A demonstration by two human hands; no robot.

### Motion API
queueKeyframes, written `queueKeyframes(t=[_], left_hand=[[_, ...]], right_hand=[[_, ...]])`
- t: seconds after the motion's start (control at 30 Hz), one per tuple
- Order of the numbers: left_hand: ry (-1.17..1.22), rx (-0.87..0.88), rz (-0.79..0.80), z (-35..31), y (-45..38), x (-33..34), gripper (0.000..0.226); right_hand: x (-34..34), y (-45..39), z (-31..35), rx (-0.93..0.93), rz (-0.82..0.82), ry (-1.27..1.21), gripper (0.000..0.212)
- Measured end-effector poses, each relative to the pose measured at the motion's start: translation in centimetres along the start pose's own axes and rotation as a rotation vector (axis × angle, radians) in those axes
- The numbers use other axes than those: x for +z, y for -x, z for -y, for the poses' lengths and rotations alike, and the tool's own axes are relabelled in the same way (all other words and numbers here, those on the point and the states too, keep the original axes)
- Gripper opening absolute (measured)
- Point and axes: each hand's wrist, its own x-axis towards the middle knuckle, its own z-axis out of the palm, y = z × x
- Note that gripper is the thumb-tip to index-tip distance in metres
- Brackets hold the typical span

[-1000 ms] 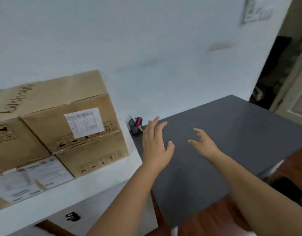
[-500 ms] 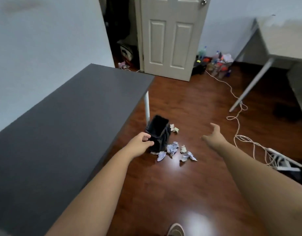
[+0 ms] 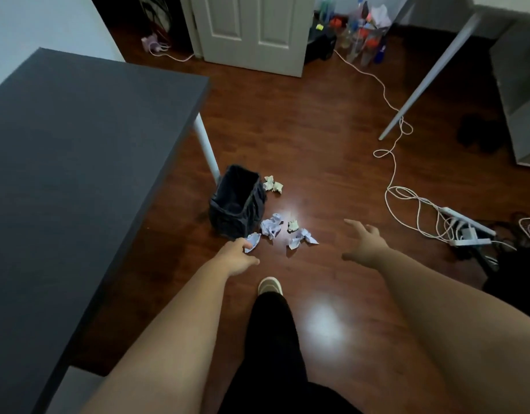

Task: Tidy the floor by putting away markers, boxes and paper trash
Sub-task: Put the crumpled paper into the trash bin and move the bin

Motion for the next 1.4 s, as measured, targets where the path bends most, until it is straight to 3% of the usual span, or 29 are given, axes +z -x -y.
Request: queueKeyframes(t=[0.27, 0.47, 0.6, 0.77, 0.9, 1.0, 1.1, 1.17, 1.23, 1.3, 1.4], left_hand=[[-0.126, -0.063, 0.063, -0.2, -15.5, 0.5, 0.050], [0.275, -0.171, 0.056, 1.4, -27.9, 5.6, 0.049], [0.082, -0.134, 0.079, 5.2, -37.0, 10.5, 0.058], [0.101, -0.166, 0.076, 10.8, -46.0, 16.4, 0.069], [-0.230, -0.103, 0.052, 13.4, -51.2, 18.9, 0.081], [-0.305, -0.056, 0.004, 14.1, -54.6, 20.1, 0.103], [-0.269, -0.125, -0.065, 14.2, -57.6, 21.0, 0.119], [-0.253, -0.065, -0.124, 14.3, -58.7, 21.8, 0.121], [-0.273, 0.069, -0.206, 14.6, -59.3, 22.5, 0.110], [-0.309, 0.070, -0.219, 15.0, -59.6, 22.8, 0.109], [-0.369, -0.129, -0.145, 15.0, -59.2, 23.0, 0.112]], right_hand=[[2.1, -16.2, 3.1, 0.035, 0.100, -0.079, 0.096], [9.3, -28.6, 3.1, 0.006, 0.227, -0.059, 0.095], [16.8, -37.0, 0.7, 0.006, 0.259, -0.052, 0.093], [25.6, -44.7, -4.4, 0.094, 0.258, -0.095, 0.086], [30.3, -49.7, -5.5, 0.077, 0.202, -0.153, 0.072], [32.6, -53.2, -5.1, 0.097, 0.154, -0.126, 0.089], [34.0, -55.9, -4.9, 0.041, 0.173, -0.016, 0.110], [34.6, -57.1, -5.1, 0.012, 0.193, 0.061, 0.125], [35.1, -57.6, -5.5, -0.004, 0.205, 0.117, 0.135], [35.3, -57.5, -5.8, 0.009, 0.188, 0.152, 0.131], [35.7, -56.5, -6.5, 0.064, 0.127, 0.171, 0.117]])
